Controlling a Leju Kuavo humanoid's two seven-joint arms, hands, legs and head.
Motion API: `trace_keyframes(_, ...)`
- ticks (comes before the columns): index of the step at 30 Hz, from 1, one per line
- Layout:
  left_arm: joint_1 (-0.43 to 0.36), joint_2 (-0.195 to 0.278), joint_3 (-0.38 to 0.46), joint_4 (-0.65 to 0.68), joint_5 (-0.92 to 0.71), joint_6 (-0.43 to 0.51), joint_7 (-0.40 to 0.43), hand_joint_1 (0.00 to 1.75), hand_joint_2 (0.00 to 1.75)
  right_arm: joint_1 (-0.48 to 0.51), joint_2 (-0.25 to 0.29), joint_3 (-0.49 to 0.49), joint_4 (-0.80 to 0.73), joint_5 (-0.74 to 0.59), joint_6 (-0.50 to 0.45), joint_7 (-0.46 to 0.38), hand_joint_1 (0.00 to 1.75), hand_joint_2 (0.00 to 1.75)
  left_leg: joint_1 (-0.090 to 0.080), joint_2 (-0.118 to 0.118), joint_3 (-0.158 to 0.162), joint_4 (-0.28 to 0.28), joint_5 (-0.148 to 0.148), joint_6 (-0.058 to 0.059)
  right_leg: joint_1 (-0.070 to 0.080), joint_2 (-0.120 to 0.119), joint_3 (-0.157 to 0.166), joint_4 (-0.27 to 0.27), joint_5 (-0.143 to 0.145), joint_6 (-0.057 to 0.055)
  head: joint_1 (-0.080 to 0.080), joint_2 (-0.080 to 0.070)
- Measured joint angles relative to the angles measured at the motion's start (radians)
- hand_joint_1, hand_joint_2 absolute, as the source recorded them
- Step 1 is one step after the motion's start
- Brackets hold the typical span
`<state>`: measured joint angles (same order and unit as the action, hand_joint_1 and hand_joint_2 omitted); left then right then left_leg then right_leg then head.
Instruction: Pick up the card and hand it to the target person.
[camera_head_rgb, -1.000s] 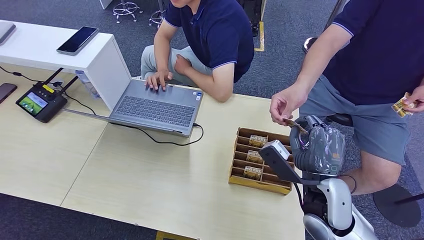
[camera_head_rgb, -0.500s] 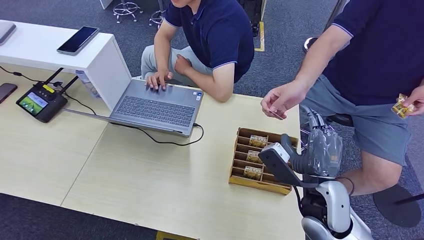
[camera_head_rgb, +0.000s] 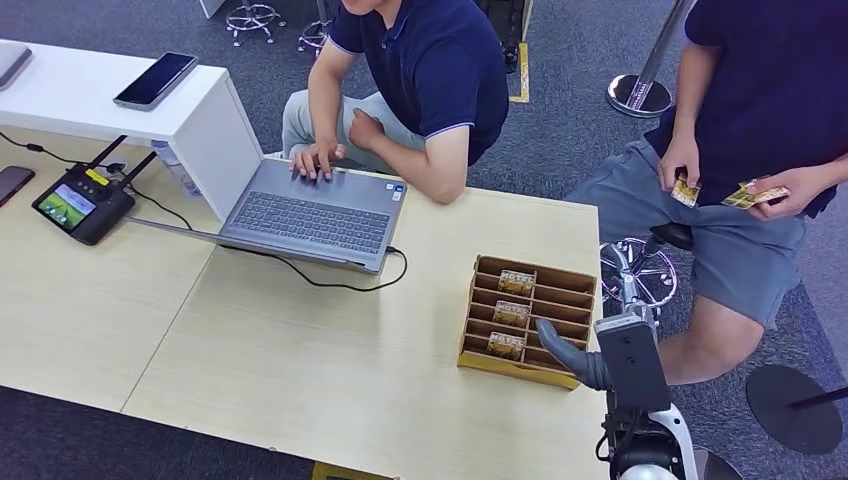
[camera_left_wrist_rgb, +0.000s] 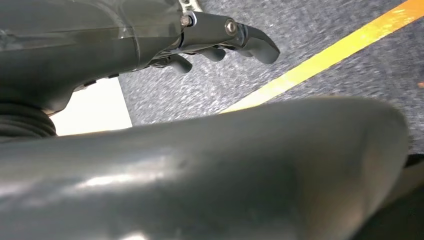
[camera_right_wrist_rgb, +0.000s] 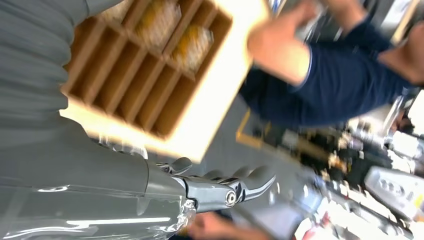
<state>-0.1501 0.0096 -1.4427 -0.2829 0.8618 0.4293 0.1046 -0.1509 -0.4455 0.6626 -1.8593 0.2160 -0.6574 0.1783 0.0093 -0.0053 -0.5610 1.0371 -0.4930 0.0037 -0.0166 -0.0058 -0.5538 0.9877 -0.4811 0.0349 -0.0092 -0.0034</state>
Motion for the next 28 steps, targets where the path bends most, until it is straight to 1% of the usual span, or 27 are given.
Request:
trace_keyframes(2, 0.002, 0.002, 0.001, 0.001, 0.006, 0.002, -0.002, 0.00, 0.00, 0.042, -0.001, -0.014, -0.011, -0.131, 0.035, -0.081, 0.00, 1.75, 0.000, 0.000, 0.000, 0.000, 0.000, 0.000, 0.000, 0.000, 0.000, 0.000, 0.000, 0.000, 0.000, 0.000)
trace_keyframes(5, 0.004, 0.004, 0.003, 0.001, 0.016, 0.006, -0.006, 0.00, 0.00, 0.100, -0.009, -0.036, -0.028, -0.276, 0.076, -0.167, 0.00, 1.75, 0.000, 0.000, 0.000, 0.000, 0.000, 0.000, 0.000, 0.000, 0.000, 0.000, 0.000, 0.000, 0.000, 0.000)
trace_keyframes(10, 0.007, 0.010, 0.004, 0.002, 0.023, 0.012, -0.011, 0.00, 0.00, 0.171, -0.031, -0.068, -0.055, -0.387, 0.095, -0.235, 0.00, 1.75, 0.000, 0.000, 0.000, 0.000, 0.000, 0.000, 0.000, 0.001, 0.000, 0.000, 0.000, 0.000, 0.000, 0.000)
trace_keyframes(17, 0.009, 0.012, 0.014, 0.002, 0.024, 0.017, -0.023, 0.00, 0.00, 0.217, -0.047, -0.084, -0.062, -0.427, 0.105, -0.254, 0.00, 1.75, 0.000, 0.000, 0.000, 0.000, 0.000, 0.000, 0.000, 0.001, 0.000, 0.000, 0.000, 0.000, 0.000, 0.000)
trace_keyframes(28, 0.009, 0.020, 0.027, 0.002, 0.023, 0.017, -0.015, 0.00, 0.00, 0.225, -0.056, -0.081, -0.061, -0.428, 0.125, -0.233, 0.00, 1.75, 0.000, 0.000, 0.000, 0.000, 0.000, 0.000, 0.000, 0.001, 0.000, 0.000, 0.000, 0.000, 0.000, 0.000)
